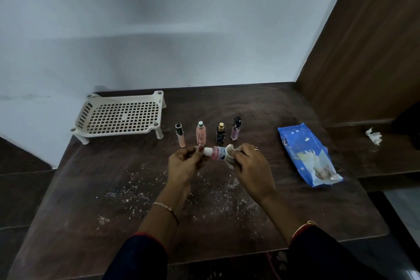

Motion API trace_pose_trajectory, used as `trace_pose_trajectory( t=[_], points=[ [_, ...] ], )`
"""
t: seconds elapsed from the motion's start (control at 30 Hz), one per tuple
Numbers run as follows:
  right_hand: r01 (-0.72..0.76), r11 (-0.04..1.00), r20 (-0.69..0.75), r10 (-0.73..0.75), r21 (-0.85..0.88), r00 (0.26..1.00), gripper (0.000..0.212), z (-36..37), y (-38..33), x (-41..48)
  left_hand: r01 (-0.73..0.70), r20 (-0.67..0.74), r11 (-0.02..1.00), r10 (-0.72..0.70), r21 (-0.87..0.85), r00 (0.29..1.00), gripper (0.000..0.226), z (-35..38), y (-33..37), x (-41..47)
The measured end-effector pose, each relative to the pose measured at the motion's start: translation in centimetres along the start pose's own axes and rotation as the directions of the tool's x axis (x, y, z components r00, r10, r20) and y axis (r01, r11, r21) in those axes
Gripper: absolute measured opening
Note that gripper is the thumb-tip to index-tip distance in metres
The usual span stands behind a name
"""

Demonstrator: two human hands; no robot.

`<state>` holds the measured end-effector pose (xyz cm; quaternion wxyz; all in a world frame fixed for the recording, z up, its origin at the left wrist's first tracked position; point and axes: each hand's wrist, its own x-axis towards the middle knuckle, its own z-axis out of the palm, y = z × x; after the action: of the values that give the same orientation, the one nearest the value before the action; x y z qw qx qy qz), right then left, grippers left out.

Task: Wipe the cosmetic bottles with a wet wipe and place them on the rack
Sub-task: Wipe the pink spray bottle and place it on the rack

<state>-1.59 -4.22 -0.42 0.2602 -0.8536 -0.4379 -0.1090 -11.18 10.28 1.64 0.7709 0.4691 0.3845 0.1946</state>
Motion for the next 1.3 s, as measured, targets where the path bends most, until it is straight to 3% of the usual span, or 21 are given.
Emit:
trace_pose_trajectory(
  t=[0.37,0.6,0.73,0.93,1.03,1.13,1.3],
  points=[
    [0.062,0.998,0.023,-0.062,0.011,0.998,0.026,1.0,-0.2,0.4,0.005,-0.001,0.999,-0.005,-0.039,1.000,0.004,0.6,-1.2,0.1],
    [0.029,0.999,0.052,-0.030,0.015,0.998,0.020,1.9,2.4,-0.3,0.026,-0.084,1.000,-0.026,0.008,0.996,0.018,-0.4,-2.6,1.1],
    [0.125,0.990,0.038,-0.128,0.067,0.991,0.019,3.6,0.4,0.8,0.016,-0.058,0.999,-0.014,0.035,0.998,0.014,0.0,-3.6,2.0],
    [0.138,0.988,0.046,-0.141,0.067,0.989,0.013,4.7,3.4,-0.8,-0.016,-0.051,0.991,0.023,0.134,0.998,0.011,-0.3,-4.9,3.1],
    [0.056,0.996,0.102,-0.062,0.066,0.993,0.019,4.9,5.3,-2.0,-0.045,-0.045,0.973,0.057,0.228,0.997,0.013,-1.1,-5.0,3.2],
    [0.023,0.982,0.092,-0.041,0.186,0.995,0.022,5.1,4.6,-1.5,-0.131,0.020,0.903,0.135,0.409,0.991,0.015,-1.2,-4.4,3.2],
    [-0.008,0.930,0.029,-0.003,0.368,1.000,0.026,5.6,3.3,-0.2,-0.240,0.165,0.818,0.180,0.523,0.970,0.006,-0.7,-3.1,3.8]
  ],
)
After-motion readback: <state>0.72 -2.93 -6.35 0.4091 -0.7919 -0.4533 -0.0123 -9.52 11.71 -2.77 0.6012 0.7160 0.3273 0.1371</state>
